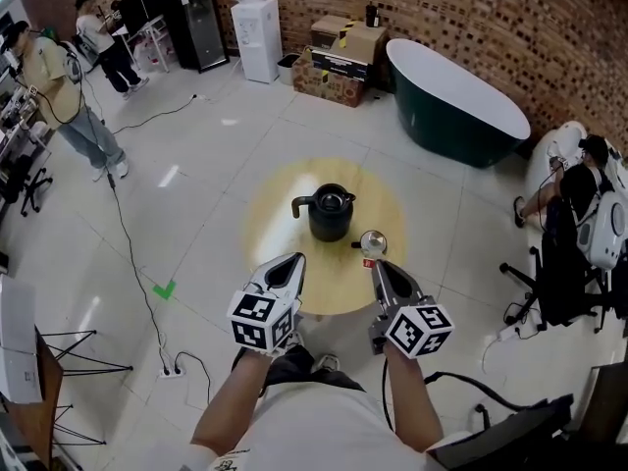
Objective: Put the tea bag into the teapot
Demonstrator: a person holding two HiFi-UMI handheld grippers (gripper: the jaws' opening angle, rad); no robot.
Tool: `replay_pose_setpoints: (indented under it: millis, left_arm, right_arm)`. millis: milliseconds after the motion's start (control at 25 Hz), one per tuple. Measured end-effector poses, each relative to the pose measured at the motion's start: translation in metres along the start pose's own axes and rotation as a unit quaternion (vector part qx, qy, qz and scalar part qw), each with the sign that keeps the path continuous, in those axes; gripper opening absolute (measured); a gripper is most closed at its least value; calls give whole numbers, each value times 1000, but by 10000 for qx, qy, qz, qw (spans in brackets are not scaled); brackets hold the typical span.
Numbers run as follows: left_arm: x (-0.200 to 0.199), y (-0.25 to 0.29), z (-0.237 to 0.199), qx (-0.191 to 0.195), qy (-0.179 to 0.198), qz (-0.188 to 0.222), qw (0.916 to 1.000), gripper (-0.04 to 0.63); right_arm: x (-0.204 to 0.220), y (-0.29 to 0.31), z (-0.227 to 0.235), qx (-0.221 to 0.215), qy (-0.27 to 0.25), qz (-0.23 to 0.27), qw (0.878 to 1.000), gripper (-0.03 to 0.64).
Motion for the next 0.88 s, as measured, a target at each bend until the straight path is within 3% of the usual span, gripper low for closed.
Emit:
replay_pose_setpoints:
  millis: [160,520,880]
  left_arm:
    - [-8,18,-17,24,70,-56,10000,12]
    - [-32,48,-54,66,36,-24,10000,12]
    - [-44,63,-66,34,-56,-119,9999,12]
  right_arm:
    - [-10,34,1,17,-338,-136,9993,2]
    - [-35,93,1,-7,-454,-191,9988,2]
    - [-53,116,3,4,-636,-340,9974,2]
Point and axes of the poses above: the fingertips, and each gripper's own axes: y forward along the fingers, z to its right, x out of its underside, the point moved 4 cm from there along -y, backward along the fingers, and after that the axes turned 4 degrees about x, right-handed, at the moved point
